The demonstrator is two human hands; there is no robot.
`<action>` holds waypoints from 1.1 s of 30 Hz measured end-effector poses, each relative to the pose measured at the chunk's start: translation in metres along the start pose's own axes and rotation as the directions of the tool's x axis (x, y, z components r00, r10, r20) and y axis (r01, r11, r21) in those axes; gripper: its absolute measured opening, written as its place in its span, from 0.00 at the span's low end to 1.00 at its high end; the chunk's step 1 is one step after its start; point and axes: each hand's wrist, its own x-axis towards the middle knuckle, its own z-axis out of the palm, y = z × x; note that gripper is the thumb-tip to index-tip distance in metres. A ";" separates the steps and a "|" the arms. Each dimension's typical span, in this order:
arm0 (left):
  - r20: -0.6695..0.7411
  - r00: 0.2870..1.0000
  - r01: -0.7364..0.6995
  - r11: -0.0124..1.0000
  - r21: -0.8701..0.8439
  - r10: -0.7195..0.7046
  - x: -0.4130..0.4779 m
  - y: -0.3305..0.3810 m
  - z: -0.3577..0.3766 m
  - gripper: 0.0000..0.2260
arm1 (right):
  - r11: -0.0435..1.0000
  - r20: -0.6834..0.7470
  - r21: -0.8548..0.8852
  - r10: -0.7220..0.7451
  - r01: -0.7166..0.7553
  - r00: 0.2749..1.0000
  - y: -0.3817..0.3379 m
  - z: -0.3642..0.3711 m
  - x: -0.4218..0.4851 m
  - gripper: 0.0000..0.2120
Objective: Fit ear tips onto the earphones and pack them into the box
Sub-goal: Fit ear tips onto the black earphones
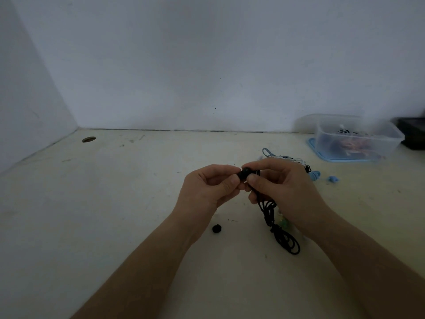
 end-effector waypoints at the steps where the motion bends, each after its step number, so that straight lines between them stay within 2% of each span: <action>1: 0.000 1.000 0.000 1.000 0.008 0.000 0.000 0.000 0.000 0.06 | 1.000 0.005 0.007 0.002 -0.002 1.000 0.000 0.000 0.000 0.08; 8: 0.012 1.000 0.014 1.000 0.005 -0.014 0.000 0.001 0.000 0.07 | 1.000 0.015 0.007 0.008 -0.008 1.000 0.000 -0.001 0.001 0.08; 12: -0.018 1.000 -0.005 0.997 0.074 0.007 0.001 -0.001 0.001 0.06 | 0.999 -0.031 -0.042 -0.021 0.019 0.999 0.002 0.001 0.000 0.09; 20: 0.000 1.000 0.000 1.000 -0.021 0.000 -0.001 0.001 0.002 0.08 | 0.998 -0.075 -0.050 -0.039 0.036 0.996 0.000 0.000 -0.001 0.09; 24: -0.008 1.000 0.020 0.998 -0.054 -0.020 0.000 0.001 0.002 0.07 | 1.000 -0.071 0.003 -0.006 0.006 0.997 0.000 0.002 -0.001 0.09; 33: -0.015 1.000 0.026 0.998 -0.061 -0.027 0.000 0.002 0.003 0.07 | 1.000 -0.055 -0.010 -0.013 0.013 0.998 -0.001 0.001 0.000 0.09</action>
